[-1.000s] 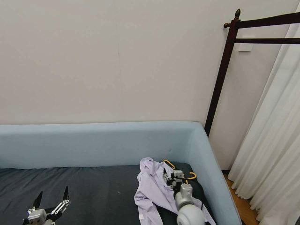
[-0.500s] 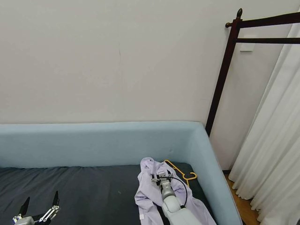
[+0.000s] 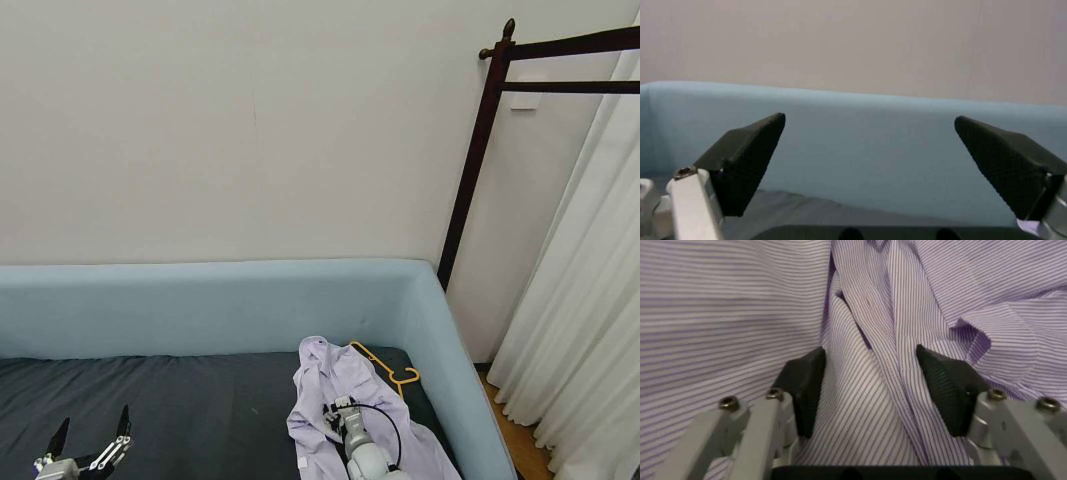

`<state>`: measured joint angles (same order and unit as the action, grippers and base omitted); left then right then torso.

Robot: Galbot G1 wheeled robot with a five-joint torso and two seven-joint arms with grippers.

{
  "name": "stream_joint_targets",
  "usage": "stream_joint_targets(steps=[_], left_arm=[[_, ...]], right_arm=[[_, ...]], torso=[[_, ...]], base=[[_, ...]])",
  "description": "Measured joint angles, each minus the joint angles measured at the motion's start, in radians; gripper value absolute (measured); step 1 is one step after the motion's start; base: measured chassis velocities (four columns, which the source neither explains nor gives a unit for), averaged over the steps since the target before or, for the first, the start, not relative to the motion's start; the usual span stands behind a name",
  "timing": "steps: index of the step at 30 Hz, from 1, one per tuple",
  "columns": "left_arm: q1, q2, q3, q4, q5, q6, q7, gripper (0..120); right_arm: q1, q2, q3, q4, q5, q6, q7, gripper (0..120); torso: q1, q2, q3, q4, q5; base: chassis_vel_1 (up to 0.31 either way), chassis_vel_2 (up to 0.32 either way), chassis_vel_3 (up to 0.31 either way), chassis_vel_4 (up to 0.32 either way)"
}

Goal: Pick up the clothes from the sofa and hang them on the clothes hanger.

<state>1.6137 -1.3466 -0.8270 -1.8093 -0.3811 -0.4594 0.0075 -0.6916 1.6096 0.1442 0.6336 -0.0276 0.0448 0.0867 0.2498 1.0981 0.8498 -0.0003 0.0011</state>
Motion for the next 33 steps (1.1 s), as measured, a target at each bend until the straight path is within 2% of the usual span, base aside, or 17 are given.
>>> stream_joint_targets(steps=[1,3,7,8,11,12,14,20,23,24,26,33], left_arm=[[-0.001,0.0,0.0,0.002,0.0,0.0,0.0,100],[-0.002,0.0,0.0,0.004,0.0,0.0,0.0,100],[-0.005,-0.001,0.003,0.009,0.0,0.0,0.0,100],[-0.005,-0.001,0.003,0.009,0.0,0.0,0.0,100],[-0.009,-0.001,0.005,0.016,0.0,-0.001,0.0,100],[-0.009,-0.001,0.005,0.016,0.0,-0.001,0.0,100],[-0.011,0.001,0.008,0.018,0.0,-0.001,0.0,100],[-0.02,0.004,0.013,0.022,0.0,-0.002,-0.001,100],[-0.033,0.009,0.02,0.035,0.0,-0.002,-0.003,100],[-0.033,0.009,0.02,0.035,0.0,-0.002,-0.003,100],[-0.042,0.01,0.026,0.046,0.0,-0.002,-0.004,100],[-0.065,0.011,0.046,0.064,-0.001,-0.003,-0.004,100]], right_arm=[[-0.004,0.0,0.0,0.003,-0.007,0.0,0.0,48],[-0.006,0.0,0.0,0.004,-0.011,0.0,0.0,45],[-0.017,-0.001,-0.002,0.013,-0.031,0.001,0.01,24],[-0.017,-0.001,-0.002,0.013,-0.031,0.001,0.01,24],[-0.027,-0.002,-0.005,0.025,-0.035,0.009,0.01,11],[-0.027,-0.002,-0.005,0.025,-0.035,0.009,0.01,11],[-0.039,-0.012,-0.013,0.051,-0.022,0.021,0.011,1],[-0.098,-0.056,-0.082,0.177,0.071,0.035,0.02,0],[-0.206,-0.142,-0.188,0.372,0.145,0.046,0.037,0],[-0.206,-0.142,-0.188,0.372,0.145,0.046,0.037,0],[-0.268,-0.195,-0.242,0.482,0.176,0.037,0.038,0],[-0.378,-0.282,-0.303,0.646,0.171,0.031,0.038,0]], torso=[[0.0,0.0,0.0,0.0,0.0],[0.0,0.0,0.0,0.0,0.0],[0.0,0.0,0.0,0.0,0.0],[0.0,0.0,0.0,0.0,0.0],[0.0,0.0,0.0,0.0001,0.0001],[0.0,0.0,0.0,0.0001,0.0001],[0.0,0.0,0.0,0.0,0.0],[0.0,0.0,0.0,0.0,0.0],[0.0,0.0,0.0,0.0,-0.0001],[0.0,0.0,0.0,0.0,-0.0001],[0.0,0.0,0.0,-0.0002,0.0002],[0.0,0.0,0.0,-0.0001,0.0001]], base=[[0.0,0.0,0.0,0.0],[0.0,0.0,0.0,0.0],[0.0,0.0,0.0,0.0],[0.0,0.0,0.0,0.0],[0.0,0.0,0.0,0.0],[0.0,0.0,0.0,0.0],[0.0,0.0,0.0,0.0],[0.0,0.0,0.0,0.0],[0.0,0.0,0.0,0.0],[0.0,0.0,0.0,0.0],[0.0,0.0,0.0,0.0],[0.0,0.0,0.0,0.0]])
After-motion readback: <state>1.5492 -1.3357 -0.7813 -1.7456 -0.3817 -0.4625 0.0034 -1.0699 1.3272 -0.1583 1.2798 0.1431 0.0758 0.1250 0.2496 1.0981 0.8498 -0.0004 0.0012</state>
